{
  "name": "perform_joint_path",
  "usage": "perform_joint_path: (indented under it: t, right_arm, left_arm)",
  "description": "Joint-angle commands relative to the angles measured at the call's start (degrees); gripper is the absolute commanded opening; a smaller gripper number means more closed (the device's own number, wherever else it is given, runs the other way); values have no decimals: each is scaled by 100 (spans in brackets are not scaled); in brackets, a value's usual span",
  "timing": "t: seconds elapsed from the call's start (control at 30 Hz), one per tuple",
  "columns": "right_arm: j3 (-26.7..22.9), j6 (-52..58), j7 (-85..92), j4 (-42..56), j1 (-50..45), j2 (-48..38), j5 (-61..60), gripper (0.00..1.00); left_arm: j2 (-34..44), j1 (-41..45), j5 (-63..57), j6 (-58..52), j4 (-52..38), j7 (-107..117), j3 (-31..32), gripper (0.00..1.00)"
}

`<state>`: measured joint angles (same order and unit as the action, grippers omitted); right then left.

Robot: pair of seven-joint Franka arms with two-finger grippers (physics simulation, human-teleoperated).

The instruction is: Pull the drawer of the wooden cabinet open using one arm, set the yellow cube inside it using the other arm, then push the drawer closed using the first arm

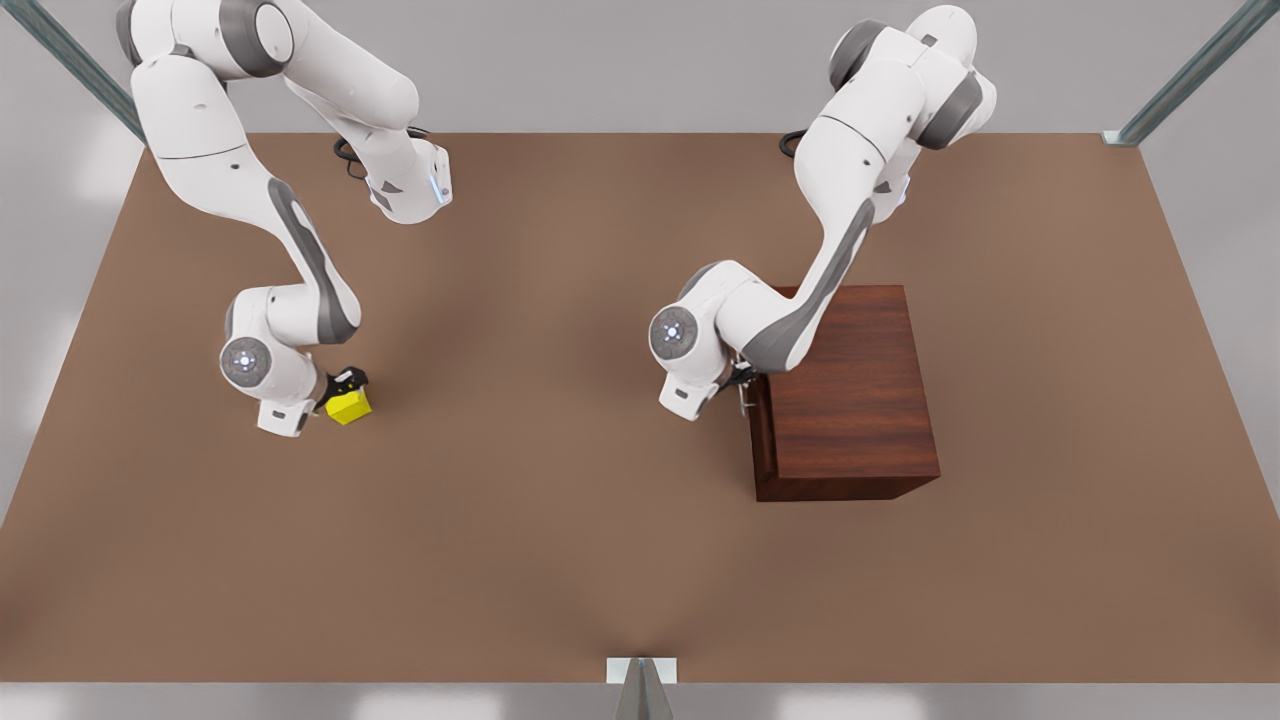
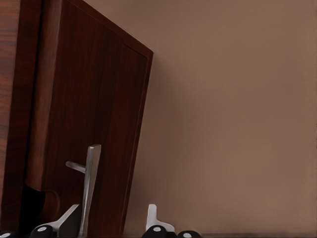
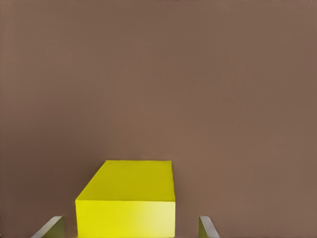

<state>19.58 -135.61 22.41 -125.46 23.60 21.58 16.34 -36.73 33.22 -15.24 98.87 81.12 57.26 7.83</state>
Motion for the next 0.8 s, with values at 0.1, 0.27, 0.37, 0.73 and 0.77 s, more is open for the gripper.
perform_joint_path:
  t: [0.1,0.27,0.37,0.73,0.77]
  right_arm:
    - [20,-264,518,-181,40,4,1,100]
    - [11,-396,527,-251,119,118,1,100]
    - [11,-510,527,-242,181,232,19,95]
    - [11,-668,527,-172,224,267,19,63]
    - [20,-633,518,-137,216,188,10,63]
  left_arm:
    - [-62,88,109,1,-69,136,8,70]
    - [-89,193,126,1,-149,329,8,67]
    - [-89,273,188,1,-149,417,8,67]
    - [-273,352,188,-8,-527,409,17,66]
    - [-335,352,188,-8,-631,417,17,66]
